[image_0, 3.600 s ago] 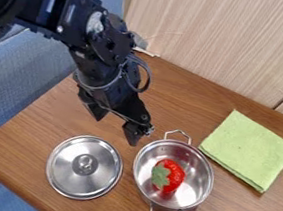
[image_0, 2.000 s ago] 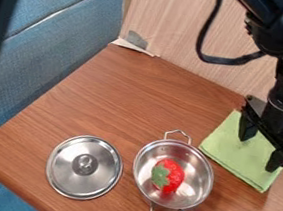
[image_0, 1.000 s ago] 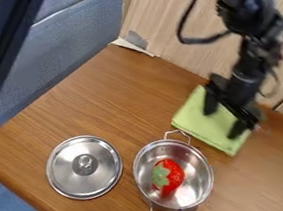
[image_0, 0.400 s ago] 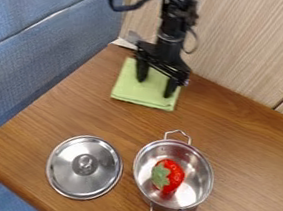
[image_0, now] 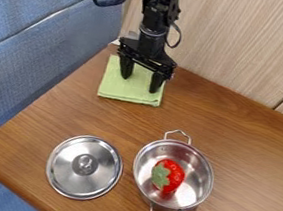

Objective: Take the green cloth and move the left upper side of the table

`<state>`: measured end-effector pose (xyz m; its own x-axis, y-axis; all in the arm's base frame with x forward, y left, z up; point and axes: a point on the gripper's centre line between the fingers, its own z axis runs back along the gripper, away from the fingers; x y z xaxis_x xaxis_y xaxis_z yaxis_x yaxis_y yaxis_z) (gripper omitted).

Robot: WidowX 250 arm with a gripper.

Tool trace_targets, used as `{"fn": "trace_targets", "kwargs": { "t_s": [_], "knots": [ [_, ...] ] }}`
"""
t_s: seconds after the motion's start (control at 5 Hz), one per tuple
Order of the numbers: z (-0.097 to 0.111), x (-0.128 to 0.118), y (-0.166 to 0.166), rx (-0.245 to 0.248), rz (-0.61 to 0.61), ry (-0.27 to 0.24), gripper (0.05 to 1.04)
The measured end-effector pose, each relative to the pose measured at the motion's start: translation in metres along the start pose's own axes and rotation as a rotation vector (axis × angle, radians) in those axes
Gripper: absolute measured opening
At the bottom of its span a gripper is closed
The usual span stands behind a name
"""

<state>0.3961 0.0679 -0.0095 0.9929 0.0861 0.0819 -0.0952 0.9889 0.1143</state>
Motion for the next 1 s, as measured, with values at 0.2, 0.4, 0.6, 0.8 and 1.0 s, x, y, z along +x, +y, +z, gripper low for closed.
{"fn": "trace_targets", "kwargs": {
  "t_s": [0.2, 0.4, 0.6, 0.8, 1.0],
  "knots": [
    [0.011, 0.001, -0.002, -0.007, -0.009, -0.023, 1.001],
    [0.029, 0.005, -0.004, -0.010, -0.006, -0.074, 1.001],
    [0.050, 0.004, -0.002, -0.007, 0.004, -0.122, 1.001],
    [0.072, -0.001, 0.004, 0.014, 0.019, -0.166, 1.001],
    [0.076, 0.000, 0.004, 0.014, 0.024, -0.180, 1.001]
  ]
}}
